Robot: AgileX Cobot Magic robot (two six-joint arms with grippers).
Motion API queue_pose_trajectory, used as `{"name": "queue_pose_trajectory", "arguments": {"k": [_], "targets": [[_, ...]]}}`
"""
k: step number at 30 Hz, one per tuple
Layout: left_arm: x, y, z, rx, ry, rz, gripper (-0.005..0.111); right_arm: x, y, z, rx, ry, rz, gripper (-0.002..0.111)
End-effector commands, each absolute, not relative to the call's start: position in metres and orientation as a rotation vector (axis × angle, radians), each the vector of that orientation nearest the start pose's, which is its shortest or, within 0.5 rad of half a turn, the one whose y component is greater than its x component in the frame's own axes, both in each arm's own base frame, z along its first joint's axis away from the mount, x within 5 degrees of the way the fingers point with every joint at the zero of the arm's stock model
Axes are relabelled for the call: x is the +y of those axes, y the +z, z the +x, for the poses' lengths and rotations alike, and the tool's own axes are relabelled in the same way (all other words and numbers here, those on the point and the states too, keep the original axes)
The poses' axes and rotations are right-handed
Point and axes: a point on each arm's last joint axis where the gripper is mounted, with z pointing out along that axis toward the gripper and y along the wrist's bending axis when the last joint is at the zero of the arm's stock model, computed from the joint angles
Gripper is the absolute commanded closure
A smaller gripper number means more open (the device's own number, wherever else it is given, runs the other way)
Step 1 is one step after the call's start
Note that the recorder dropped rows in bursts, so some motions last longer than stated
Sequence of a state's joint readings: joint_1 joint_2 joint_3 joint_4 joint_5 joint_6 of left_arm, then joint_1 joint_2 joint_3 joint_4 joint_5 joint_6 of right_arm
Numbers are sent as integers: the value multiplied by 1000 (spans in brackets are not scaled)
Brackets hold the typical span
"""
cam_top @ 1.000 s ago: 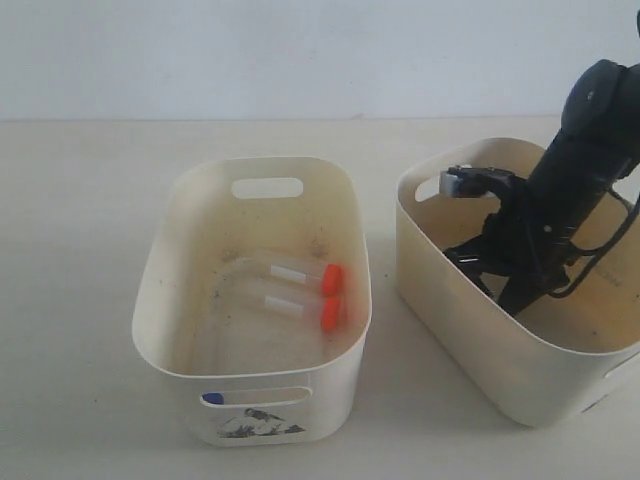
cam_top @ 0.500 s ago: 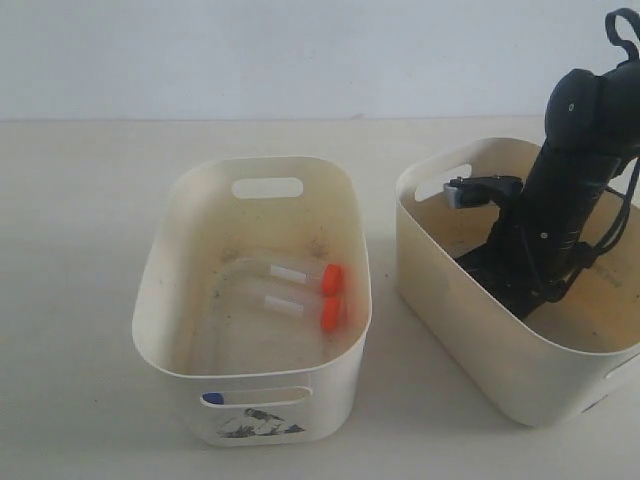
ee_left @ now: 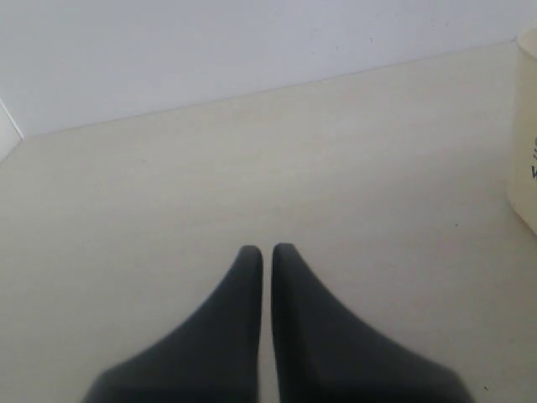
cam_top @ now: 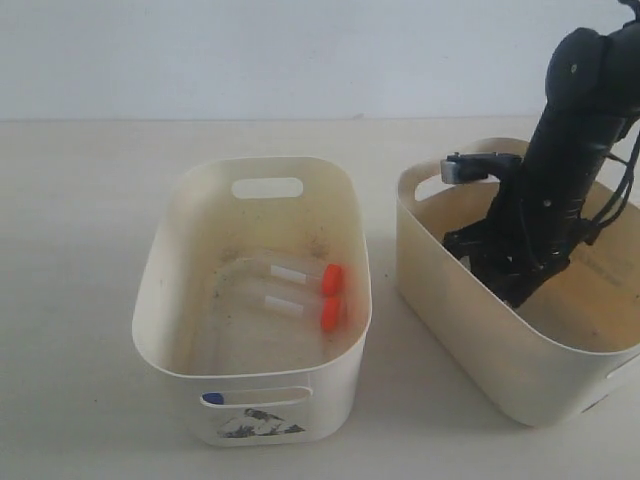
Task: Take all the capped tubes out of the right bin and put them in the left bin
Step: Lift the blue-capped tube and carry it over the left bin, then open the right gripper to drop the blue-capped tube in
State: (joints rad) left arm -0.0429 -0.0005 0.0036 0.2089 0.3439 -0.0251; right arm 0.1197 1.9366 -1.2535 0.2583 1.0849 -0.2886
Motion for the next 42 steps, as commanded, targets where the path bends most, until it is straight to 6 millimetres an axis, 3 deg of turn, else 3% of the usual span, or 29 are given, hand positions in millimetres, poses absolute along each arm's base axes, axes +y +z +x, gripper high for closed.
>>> {"name": "queue_pose_trajectory", "arguments": {"k": [1, 11, 23, 27, 33, 40, 42], "targets": [[4, 183, 54, 1813, 144, 137, 102, 63, 193, 341, 3100, 358, -456, 108], [4, 183, 54, 1813, 144, 137, 102, 59, 260, 320, 2911, 319, -469, 108], [4, 183, 54, 1813, 144, 137, 102, 58, 313, 284, 2808, 364, -453, 108], [4, 183, 54, 1813, 144, 137, 102, 75, 322, 274, 2756, 459, -551, 108], [4, 183, 54, 1813, 144, 137, 102, 122, 324, 262, 2665, 521, -769, 108], [4, 183, 54, 1813, 144, 137, 102, 157, 329, 260, 2513, 543, -779, 107], [4, 183, 54, 1813, 144, 137, 102, 161, 327, 261, 2501, 545, -799, 100]]}}
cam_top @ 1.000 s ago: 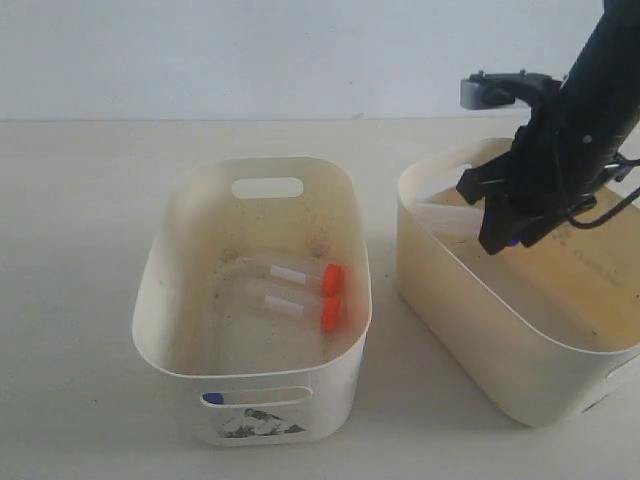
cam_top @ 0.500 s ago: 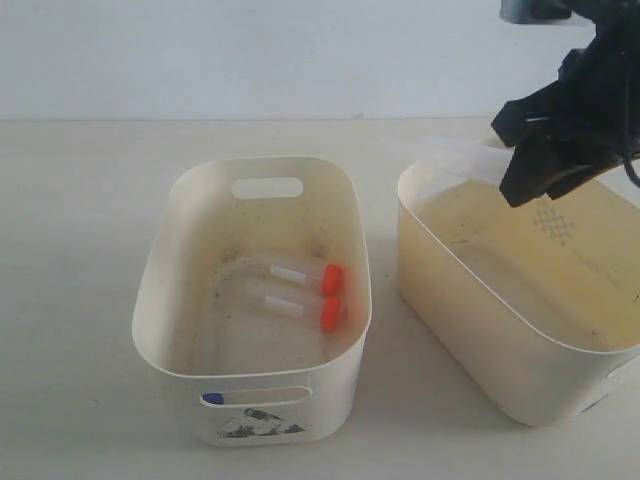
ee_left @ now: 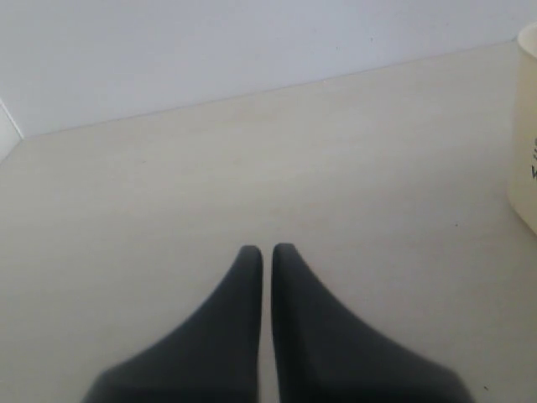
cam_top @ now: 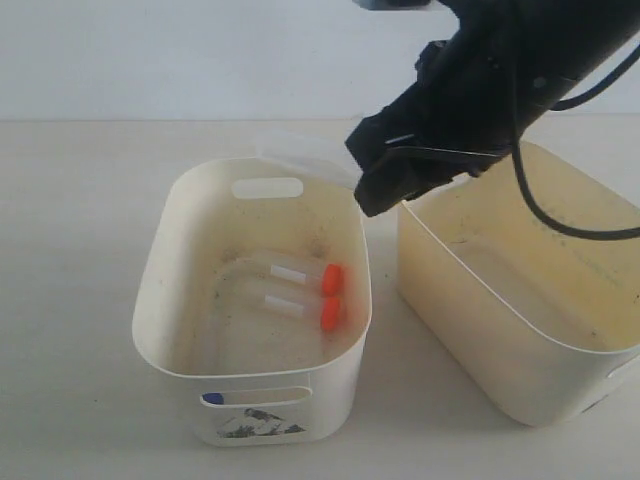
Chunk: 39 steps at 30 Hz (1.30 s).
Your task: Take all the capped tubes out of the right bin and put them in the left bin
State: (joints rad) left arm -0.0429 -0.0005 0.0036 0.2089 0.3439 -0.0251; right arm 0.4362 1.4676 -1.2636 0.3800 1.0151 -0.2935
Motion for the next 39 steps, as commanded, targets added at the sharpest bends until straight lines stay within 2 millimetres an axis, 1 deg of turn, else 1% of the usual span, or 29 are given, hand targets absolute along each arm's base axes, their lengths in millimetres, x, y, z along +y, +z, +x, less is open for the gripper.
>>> {"name": "queue_pose_trajectory", "arguments": {"k": [1, 5, 6, 7, 8, 9, 11, 12, 13, 16, 18, 19, 20, 21, 23, 26, 28, 29, 39], "targets": [[4, 183, 54, 1813, 144, 137, 102, 163, 325, 262, 2506, 543, -808, 94], [4, 183, 54, 1813, 144, 137, 102, 165, 317, 268, 2521, 540, -800, 59], [4, 183, 54, 1813, 144, 137, 102, 166, 316, 269, 2527, 543, -792, 53], [4, 183, 54, 1813, 144, 137, 102, 166, 316, 269, 2526, 547, -787, 52], [4, 183, 54, 1813, 144, 137, 102, 167, 315, 269, 2532, 549, -777, 55], [4, 183, 54, 1813, 144, 137, 102, 167, 315, 270, 2529, 549, -775, 63], [4, 183, 54, 1813, 144, 137, 102, 166, 315, 270, 2527, 542, -780, 84], [4, 183, 54, 1813, 144, 137, 102, 165, 315, 270, 2520, 520, -800, 99], [4, 183, 54, 1813, 144, 137, 102, 164, 315, 271, 2521, 492, -807, 108], [4, 183, 54, 1813, 144, 137, 102, 155, 313, 271, 2555, 364, -819, 109], [4, 183, 54, 1813, 144, 137, 102, 141, 316, 272, 2594, 213, -717, 109], [4, 183, 54, 1813, 144, 137, 102, 129, 319, 274, 2606, 57, -638, 109], [4, 183, 54, 1813, 144, 137, 102, 125, 321, 273, 2611, 10, -604, 109], [4, 183, 54, 1813, 144, 137, 102, 114, 325, 272, 2615, -119, -553, 109], [4, 183, 54, 1813, 144, 137, 102, 105, 328, 270, 2623, -222, -506, 109], [4, 183, 54, 1813, 144, 137, 102, 94, 333, 265, 2653, -226, -446, 109], [4, 183, 54, 1813, 144, 137, 102, 92, 337, 260, 2662, -230, -426, 109], [4, 183, 54, 1813, 144, 137, 102, 91, 338, 258, 2673, -217, -390, 109], [4, 183, 54, 1813, 144, 137, 102, 92, 338, 260, 2656, -204, -389, 109]]}}
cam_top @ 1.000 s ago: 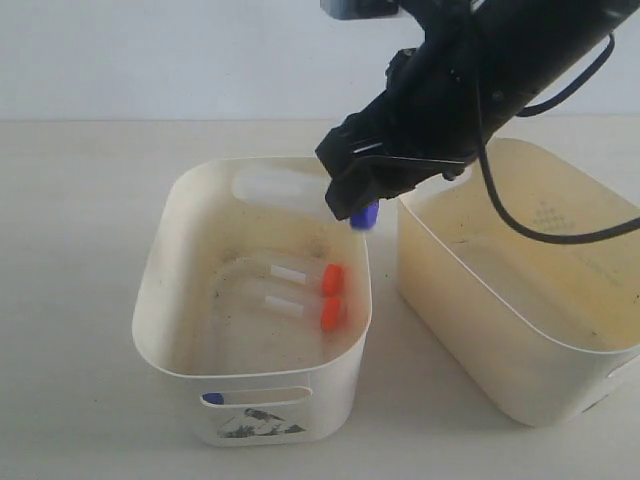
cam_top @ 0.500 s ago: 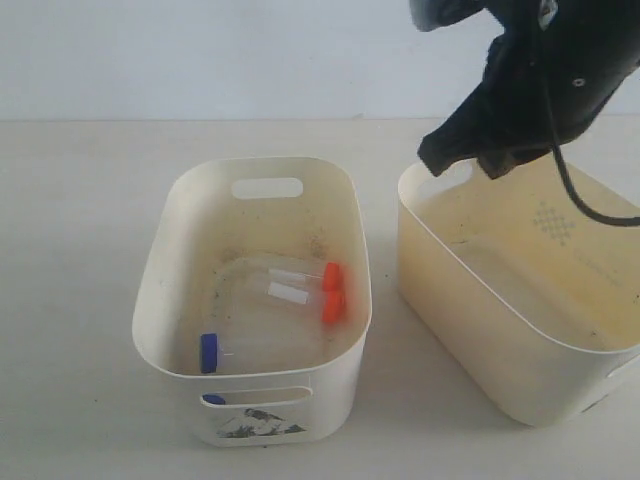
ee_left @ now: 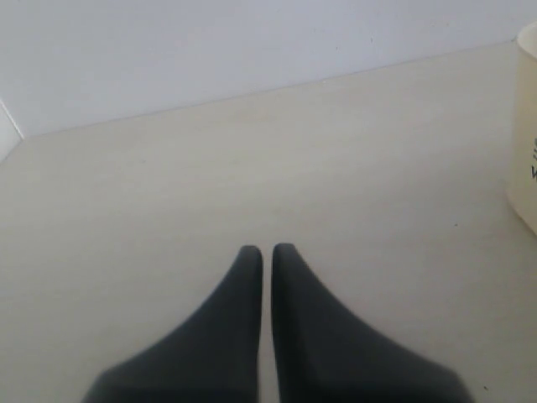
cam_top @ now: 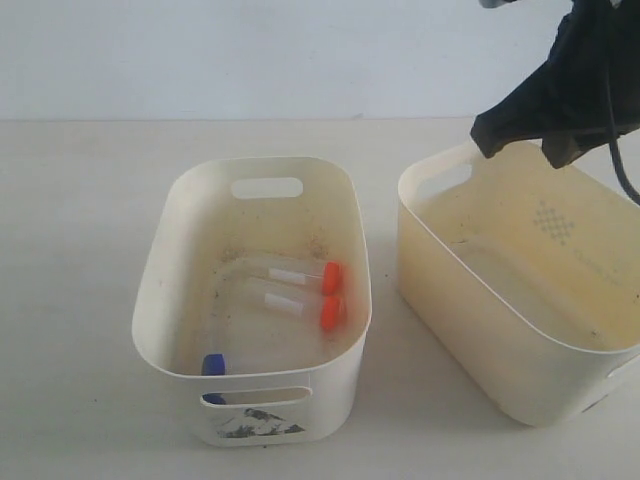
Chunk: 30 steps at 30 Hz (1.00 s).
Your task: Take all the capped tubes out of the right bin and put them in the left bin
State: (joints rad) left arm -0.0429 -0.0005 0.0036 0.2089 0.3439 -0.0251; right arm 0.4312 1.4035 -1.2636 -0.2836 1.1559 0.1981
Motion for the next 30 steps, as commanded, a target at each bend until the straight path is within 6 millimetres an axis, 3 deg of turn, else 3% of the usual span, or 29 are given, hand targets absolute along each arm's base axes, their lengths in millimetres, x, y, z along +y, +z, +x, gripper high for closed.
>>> {"name": "queue_pose_trajectory", "arguments": {"k": [1, 9, 12, 15, 19, 23, 26, 30], "targets": [[4, 183, 54, 1813, 144, 137, 102, 92, 338, 260, 2656, -204, -389, 109], [4, 183, 54, 1813, 144, 137, 102, 90, 345, 255, 2630, -190, -386, 109], [4, 183, 54, 1813, 144, 137, 102, 88, 359, 250, 2538, -169, -384, 109], [4, 183, 54, 1813, 144, 137, 102, 84, 385, 239, 2358, -95, -365, 109], [4, 183, 54, 1813, 144, 137, 102, 70, 429, 203, 2119, 24, -290, 109], [4, 183, 54, 1813, 144, 137, 102, 36, 460, 158, 1963, 125, -106, 109], [4, 183, 54, 1813, 144, 137, 102, 10, 459, 129, 1877, 89, 47, 109], [4, 183, 54, 1813, 144, 137, 102, -7, 433, 96, 1753, 8, 145, 109]]}}
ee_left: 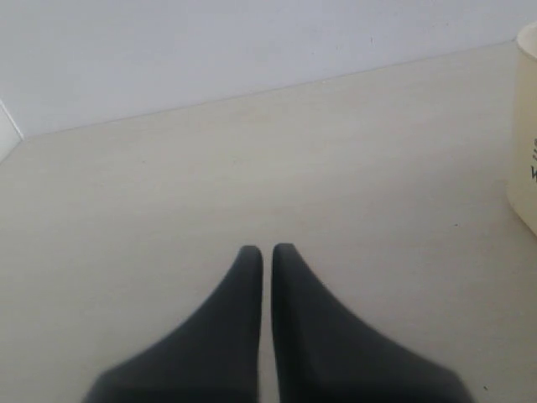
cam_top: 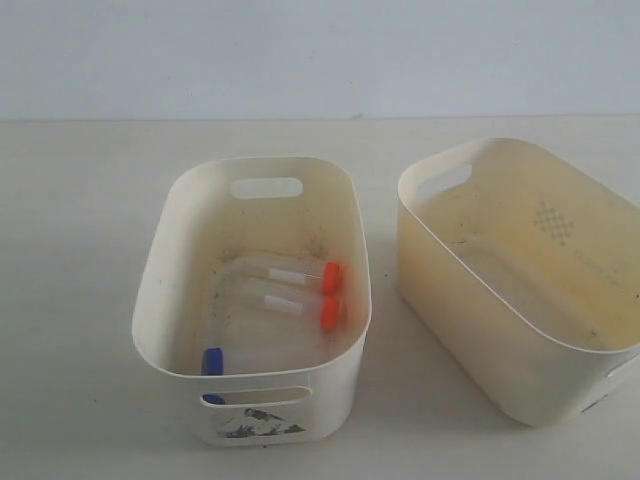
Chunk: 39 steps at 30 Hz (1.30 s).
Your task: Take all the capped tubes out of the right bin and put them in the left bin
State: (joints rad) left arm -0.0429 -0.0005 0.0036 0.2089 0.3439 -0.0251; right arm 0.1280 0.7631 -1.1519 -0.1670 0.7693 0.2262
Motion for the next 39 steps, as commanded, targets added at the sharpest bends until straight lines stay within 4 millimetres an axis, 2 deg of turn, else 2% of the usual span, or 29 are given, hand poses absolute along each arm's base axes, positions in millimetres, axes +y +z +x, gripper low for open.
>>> {"name": "queue_pose_trajectory", "arguments": {"k": [1, 3, 6, 10, 13, 15, 19, 25, 28, 33, 39], "targets": [[4, 183, 54, 1813, 144, 137, 102, -8, 427, 86, 1704, 1, 152, 109], [4, 183, 54, 1813, 144, 137, 102, -9, 403, 72, 1621, -16, 161, 109], [4, 183, 54, 1813, 144, 137, 102, -9, 358, 55, 1536, -34, 165, 109], [4, 183, 54, 1813, 144, 137, 102, -8, 307, 37, 1518, -47, 175, 109], [4, 183, 54, 1813, 144, 137, 102, -8, 273, 35, 1539, -47, 176, 109], [4, 183, 54, 1813, 144, 137, 102, -8, 253, 41, 1601, -49, 181, 109], [4, 183, 54, 1813, 144, 137, 102, -9, 225, 47, 1687, -48, 188, 109], [4, 183, 54, 1813, 144, 137, 102, -8, 192, 55, 1711, -4, 200, 109], [4, 183, 54, 1813, 144, 137, 102, -5, 190, 55, 1730, 34, 197, 109], [4, 183, 54, 1813, 144, 137, 102, -2, 188, 55, 1761, -14, 85, 109], [4, 183, 54, 1813, 144, 137, 102, -1, 184, 54, 1810, -9, 80, 109]]}}
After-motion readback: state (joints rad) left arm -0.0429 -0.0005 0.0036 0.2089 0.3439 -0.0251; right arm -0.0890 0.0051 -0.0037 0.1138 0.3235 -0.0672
